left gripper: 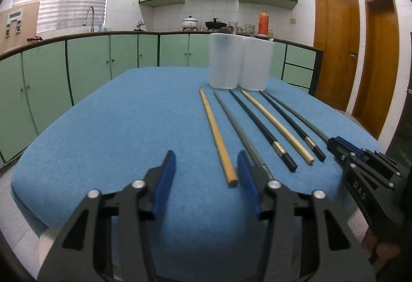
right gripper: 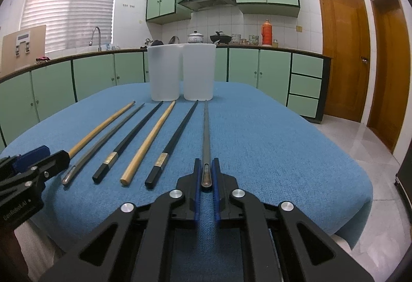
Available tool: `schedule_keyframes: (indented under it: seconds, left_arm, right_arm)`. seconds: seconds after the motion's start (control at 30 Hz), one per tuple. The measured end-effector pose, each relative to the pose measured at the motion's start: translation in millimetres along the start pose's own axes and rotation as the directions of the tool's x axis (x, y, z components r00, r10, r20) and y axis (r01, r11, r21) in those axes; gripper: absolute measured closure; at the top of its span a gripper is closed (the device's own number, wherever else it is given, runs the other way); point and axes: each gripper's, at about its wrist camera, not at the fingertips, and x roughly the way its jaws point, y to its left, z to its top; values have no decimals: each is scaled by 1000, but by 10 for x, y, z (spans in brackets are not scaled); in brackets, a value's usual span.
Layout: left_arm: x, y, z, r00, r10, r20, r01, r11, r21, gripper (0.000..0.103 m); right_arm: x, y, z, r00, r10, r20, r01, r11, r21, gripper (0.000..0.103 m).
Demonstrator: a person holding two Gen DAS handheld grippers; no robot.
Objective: Organize utensils
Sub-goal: 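Grasp a dark chopstick with the right tool while the left tool grasps a light wooden chopstick, then lift both held chopsticks and carry them over the white holder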
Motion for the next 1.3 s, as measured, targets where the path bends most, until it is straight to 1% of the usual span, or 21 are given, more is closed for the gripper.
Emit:
schedule_keyframes:
  seconds: [0.03,0.1,0.13,0.17,0.2,0.27,0.57,0.83,1.0,1.2,1.3]
  left_arm:
    - [0,-13,-8,1000,-3,0,3,1000,1,68]
    - [-3,-41,-21,1000,-5,2,5,1000,6,80]
    - [-5,-48,-24,1000,-6,2,6,1000,8,83]
    - [-4,-58,-26,1000,-9,0,9,1000,10,89]
    - [-4,-67,-26,1000,-10,0,10,1000,12,92]
    - [-2,-81,-34,1000,-12,-1,12,1000,16,95]
    - [-7,-98,-50,1000,-2,1,2,1000,15,96]
    - [-63,-96,-6,1000,5,6,-5,1000,9,97]
    - [-169,-97,119,999,15,37,-16,1000,22,97]
    - [-311,-61,314,997,18,78,-21,999,27,97]
    - [-402,-49,448,994,19,112,-23,999,34,97]
  right_arm:
    - [0,-4,-1,1000,2,0,-2,1000,3,95]
    - [4,-24,5,1000,9,-2,-9,1000,14,95]
    - [8,-29,9,1000,11,-4,-11,1000,17,95]
    - [15,-30,14,1000,12,-5,-12,1000,19,95]
    - [12,-34,12,1000,13,-6,-12,1000,20,95]
    - [12,-31,13,1000,12,-5,-12,1000,19,95]
    - [11,-22,5,1000,0,5,0,1000,6,95]
    - [-10,-69,37,1000,20,-8,-20,1000,13,95]
    - [-72,-167,152,1000,27,1,-27,999,25,95]
    - [-210,-253,337,999,37,40,-38,999,27,95]
    - [-273,-287,452,997,48,60,-50,998,24,95]
